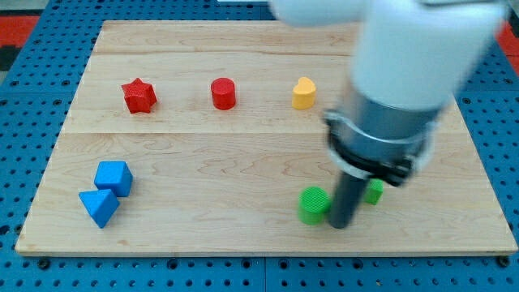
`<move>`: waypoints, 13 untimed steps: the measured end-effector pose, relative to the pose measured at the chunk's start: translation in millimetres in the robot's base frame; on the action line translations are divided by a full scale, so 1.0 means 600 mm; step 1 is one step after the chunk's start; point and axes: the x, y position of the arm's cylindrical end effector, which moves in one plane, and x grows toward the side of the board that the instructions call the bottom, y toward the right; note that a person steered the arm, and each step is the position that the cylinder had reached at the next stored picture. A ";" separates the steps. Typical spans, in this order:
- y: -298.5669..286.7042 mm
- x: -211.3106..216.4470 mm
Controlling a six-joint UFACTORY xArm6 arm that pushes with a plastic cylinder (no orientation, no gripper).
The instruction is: Move the blue triangle parallel to the left of the blue cube
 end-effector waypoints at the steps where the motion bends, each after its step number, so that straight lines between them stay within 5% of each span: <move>1: -0.069 -0.024; 2: -0.078 0.053; 4: -0.218 -0.031; 7: -0.160 -0.021; 9: -0.431 0.025; 11: -0.580 -0.040; 13: -0.474 -0.048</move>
